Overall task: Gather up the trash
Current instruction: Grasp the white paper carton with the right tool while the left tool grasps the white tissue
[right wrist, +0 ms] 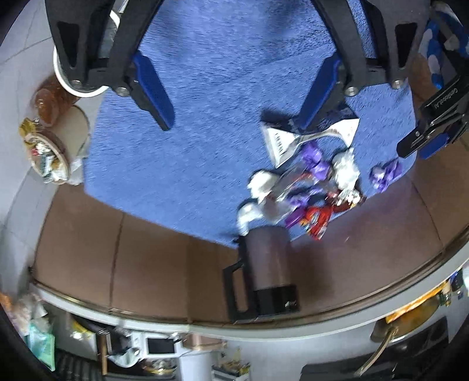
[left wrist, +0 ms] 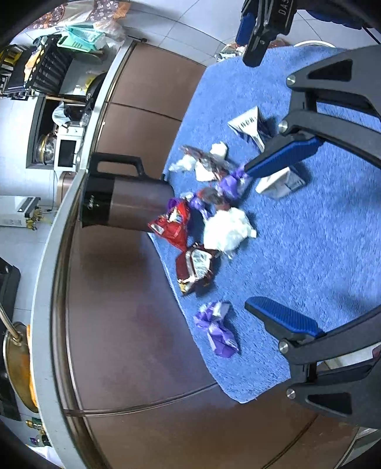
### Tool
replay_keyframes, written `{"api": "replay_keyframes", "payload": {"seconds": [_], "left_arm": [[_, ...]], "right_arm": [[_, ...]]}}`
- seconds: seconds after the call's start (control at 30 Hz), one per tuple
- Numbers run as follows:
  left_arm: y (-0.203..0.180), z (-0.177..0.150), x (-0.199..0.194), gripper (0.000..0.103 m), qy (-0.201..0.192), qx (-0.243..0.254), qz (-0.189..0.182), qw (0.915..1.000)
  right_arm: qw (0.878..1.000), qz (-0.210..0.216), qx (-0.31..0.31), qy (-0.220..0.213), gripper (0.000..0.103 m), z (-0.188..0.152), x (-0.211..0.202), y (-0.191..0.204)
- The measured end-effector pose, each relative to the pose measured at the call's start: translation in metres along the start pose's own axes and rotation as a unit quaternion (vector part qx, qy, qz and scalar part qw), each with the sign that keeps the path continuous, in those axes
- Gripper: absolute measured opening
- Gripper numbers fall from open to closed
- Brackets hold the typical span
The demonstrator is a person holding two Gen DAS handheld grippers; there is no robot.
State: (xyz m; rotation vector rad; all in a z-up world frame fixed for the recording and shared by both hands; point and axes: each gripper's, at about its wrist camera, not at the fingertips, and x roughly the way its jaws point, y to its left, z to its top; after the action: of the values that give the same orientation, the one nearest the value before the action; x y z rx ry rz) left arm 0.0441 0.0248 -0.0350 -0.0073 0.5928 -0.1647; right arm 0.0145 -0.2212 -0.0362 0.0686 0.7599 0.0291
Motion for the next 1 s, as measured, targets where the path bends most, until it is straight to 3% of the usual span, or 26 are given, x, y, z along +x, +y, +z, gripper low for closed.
{"api": "replay_keyframes", "payload": {"seconds": [0.27,0.53,0.8,1.0], "left_arm": [[0.020,0.001,0.021,0.083,0.029,-0.021,-0.013,0.9993],[0.020,0.018,0.053,0.082,0.054,-0.019,-0.035,0.9977],[0.018,0.032,0.095,0.082,0.096,-0.024,-0.063,0.9931],[0.012,0.035,0.120,0.082,0.120,-0.016,-0.058,0.9910]], "right_arm": [[0.996,0.085,0.001,0.042,0.071,0.009,0.042,0.015],[0.989,0.132,0.020,0.062,0.068,0.017,0.072,0.010],[0.974,0.201,0.047,0.099,0.063,0.025,0.099,-0.010],[0.961,0.240,0.050,0.125,0.059,0.025,0.123,-0.018]]}}
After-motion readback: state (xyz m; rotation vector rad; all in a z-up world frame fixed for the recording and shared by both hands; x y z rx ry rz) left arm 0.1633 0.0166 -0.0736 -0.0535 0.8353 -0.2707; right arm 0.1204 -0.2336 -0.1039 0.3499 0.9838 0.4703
